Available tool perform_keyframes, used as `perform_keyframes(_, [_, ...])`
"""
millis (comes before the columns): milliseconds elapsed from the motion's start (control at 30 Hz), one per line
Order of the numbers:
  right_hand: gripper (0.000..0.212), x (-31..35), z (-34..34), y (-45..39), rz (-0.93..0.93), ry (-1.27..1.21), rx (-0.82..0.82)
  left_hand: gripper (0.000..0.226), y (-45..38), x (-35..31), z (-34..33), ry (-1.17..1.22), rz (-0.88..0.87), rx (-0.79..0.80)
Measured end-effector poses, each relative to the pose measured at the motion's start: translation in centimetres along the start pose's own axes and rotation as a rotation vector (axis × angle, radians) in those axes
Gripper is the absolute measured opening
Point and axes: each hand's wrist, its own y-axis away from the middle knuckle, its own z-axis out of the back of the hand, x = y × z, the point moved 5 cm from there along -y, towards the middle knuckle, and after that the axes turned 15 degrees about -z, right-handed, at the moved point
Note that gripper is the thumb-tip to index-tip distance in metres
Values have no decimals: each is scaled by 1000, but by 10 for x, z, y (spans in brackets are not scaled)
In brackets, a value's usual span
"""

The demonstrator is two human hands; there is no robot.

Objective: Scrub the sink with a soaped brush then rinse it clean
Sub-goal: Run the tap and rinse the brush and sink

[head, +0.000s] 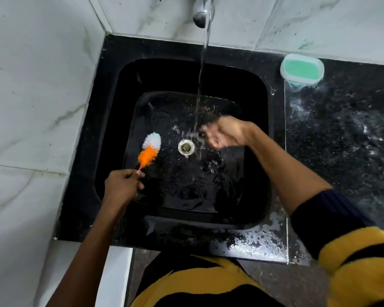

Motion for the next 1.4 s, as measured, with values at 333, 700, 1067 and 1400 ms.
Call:
perform_keyframes(333, [22,-2,70,35,23,578,-789,25,-11,-4,-6,12,-32,23])
perform_keyframes(700, [37,43,-30,-55,123,-989,-38,24,-15,-7,-1,-1,-26,20])
perform_keyframes(1067, [43,75,60,-6,524,-1432,-128,24,-17,-4,14,10,-22,-34])
perform_keyframes(1400, [45,27,12,-49,101,-1150,-315,23,-8,-2,26,45,-3,-155])
